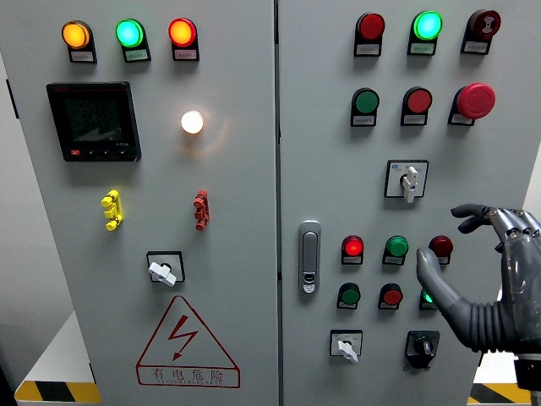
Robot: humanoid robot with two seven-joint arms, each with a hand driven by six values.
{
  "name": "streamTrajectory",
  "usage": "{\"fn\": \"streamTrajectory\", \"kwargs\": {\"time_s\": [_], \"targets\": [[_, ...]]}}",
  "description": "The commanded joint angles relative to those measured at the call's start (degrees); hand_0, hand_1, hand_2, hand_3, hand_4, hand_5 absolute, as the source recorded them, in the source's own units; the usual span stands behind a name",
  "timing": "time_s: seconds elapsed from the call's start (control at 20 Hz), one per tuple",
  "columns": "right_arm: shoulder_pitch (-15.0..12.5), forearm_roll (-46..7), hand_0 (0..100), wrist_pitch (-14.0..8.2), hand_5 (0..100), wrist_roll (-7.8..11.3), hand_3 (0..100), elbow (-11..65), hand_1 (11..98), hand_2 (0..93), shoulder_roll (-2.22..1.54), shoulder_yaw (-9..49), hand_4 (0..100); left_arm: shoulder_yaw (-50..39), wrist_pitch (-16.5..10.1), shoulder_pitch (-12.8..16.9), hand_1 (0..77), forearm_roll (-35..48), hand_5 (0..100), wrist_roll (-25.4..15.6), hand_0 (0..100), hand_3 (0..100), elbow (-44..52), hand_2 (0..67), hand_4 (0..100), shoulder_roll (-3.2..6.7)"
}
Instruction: Rotate and turn off gray switch
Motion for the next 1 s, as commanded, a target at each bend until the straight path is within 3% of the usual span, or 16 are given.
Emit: {"fn": "streamTrajectory", "kwargs": {"time_s": [0.0,0.1,0.2,0.5,0.6,0.95], "targets": [[-1.62,-0.14,25,0.14,35,0.95,29,1.33,45.7,26.9,0.09,-0.08,16,0.00,0.03,0.00,0.0,-0.03,13,0.00,0,21,0.00,10.5,13,0.00],[-2.68,-0.58,24,0.14,26,1.74,19,2.04,46.5,14.1,0.09,-0.17,11,0.00,-0.05,0.00,0.0,-0.03,13,0.00,0,21,0.00,10.5,13,0.00],[-3.30,-0.93,22,0.14,20,2.44,13,2.65,47.3,9.6,0.09,-0.17,10,0.00,0.03,0.00,0.0,0.06,13,0.00,0,21,0.00,10.5,13,0.00],[-4.79,-1.19,20,-0.04,13,2.80,10,3.80,48.3,9.0,0.09,-0.79,8,0.00,0.03,0.00,0.0,-0.03,13,0.00,0,21,0.00,10.5,13,0.00],[-5.15,-1.28,20,-0.13,11,3.93,9,3.98,48.3,8.9,0.09,-0.88,8,0.00,0.03,0.00,0.0,-0.03,13,0.00,0,21,0.00,10.4,13,0.00],[-6.03,-1.28,19,-0.21,8,4.03,9,4.50,48.2,8.7,0.09,-1.49,7,0.00,0.03,0.00,0.0,0.06,13,0.00,0,21,0.00,10.4,13,0.00]]}}
